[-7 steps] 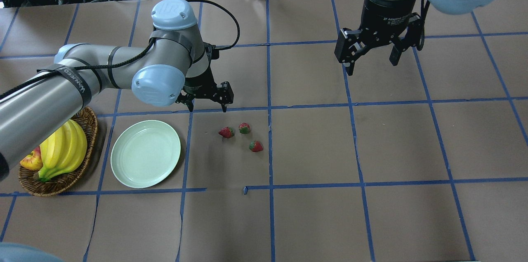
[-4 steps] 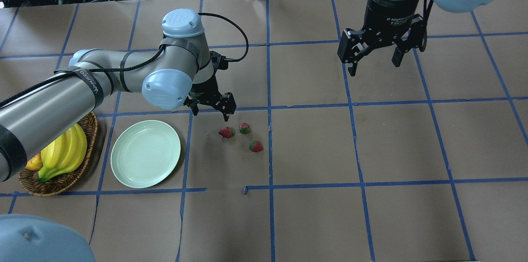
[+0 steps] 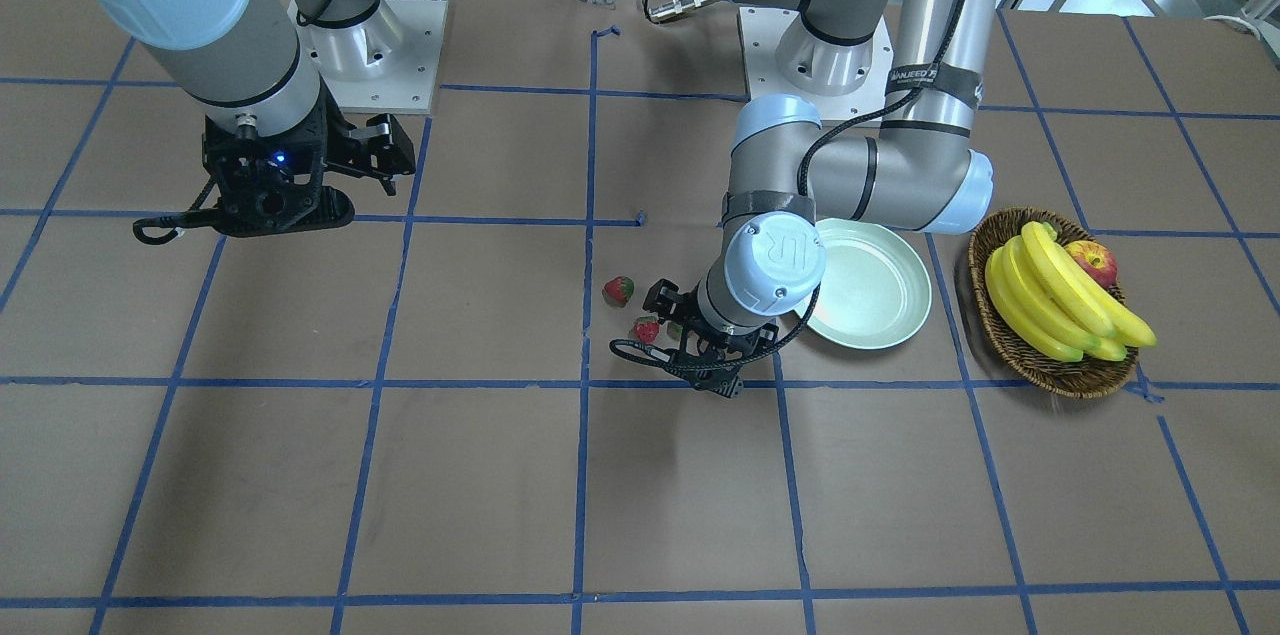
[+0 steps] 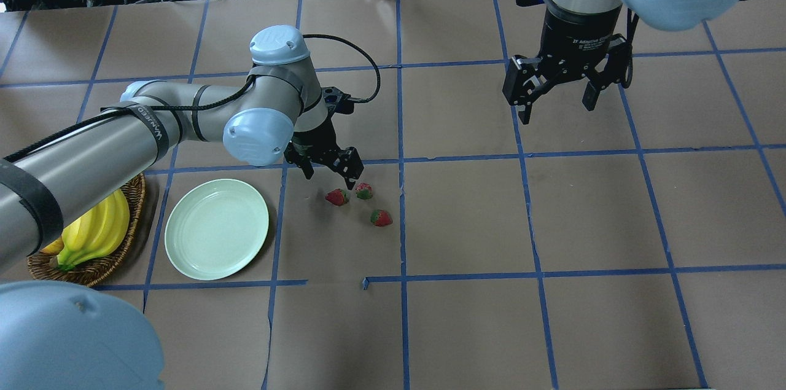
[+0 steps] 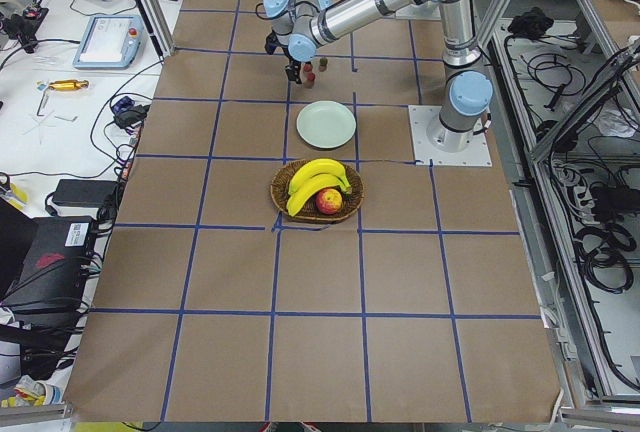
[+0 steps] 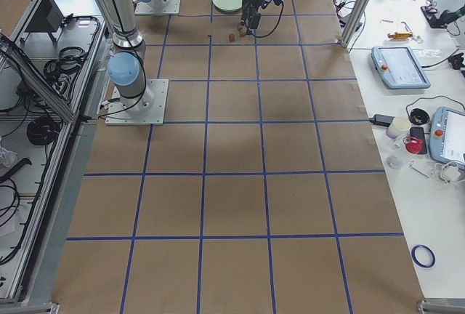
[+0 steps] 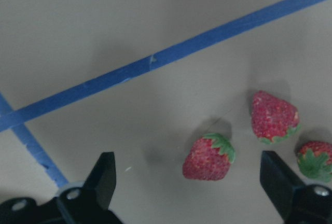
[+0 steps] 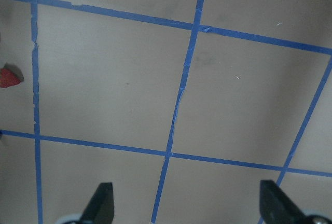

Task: Collect all strawberries into plate
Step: 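Lower the left gripper over the grouped strawberries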

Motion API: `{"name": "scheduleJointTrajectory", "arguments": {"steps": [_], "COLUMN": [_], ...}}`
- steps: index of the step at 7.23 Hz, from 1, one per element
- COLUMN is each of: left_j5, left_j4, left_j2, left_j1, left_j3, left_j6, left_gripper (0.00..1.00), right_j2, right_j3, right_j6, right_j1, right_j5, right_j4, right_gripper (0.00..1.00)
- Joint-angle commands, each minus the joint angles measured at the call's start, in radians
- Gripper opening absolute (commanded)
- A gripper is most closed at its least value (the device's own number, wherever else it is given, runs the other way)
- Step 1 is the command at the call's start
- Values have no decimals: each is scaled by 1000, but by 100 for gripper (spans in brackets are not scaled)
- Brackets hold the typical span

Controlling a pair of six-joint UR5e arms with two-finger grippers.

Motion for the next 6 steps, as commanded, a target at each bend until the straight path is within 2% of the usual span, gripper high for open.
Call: {"name": "scheduleJointTrajectory", "arguments": {"steps": [1, 2, 4, 6], "left_j5": [-2, 4, 4, 11], "left_j4": [-6, -9, -9, -10], "left_j2": [-11, -11, -11, -11], "left_j1": [-7, -11, -26, -29], "left_j3": [-2, -5, -9, -15], "left_j6": [10, 12, 19, 21], "left_gripper": [94, 86, 85, 75], "right_j2": [2, 3, 6, 6], "right_j3": [5, 15, 21, 21], "right_j6": [-2, -2, -2, -21], "right_j1": [0, 0, 0, -2], "right_j5": [7, 4, -2, -2], "right_j4": [-7, -7, -10, -11], "right_gripper": [100, 100, 100, 100]}}
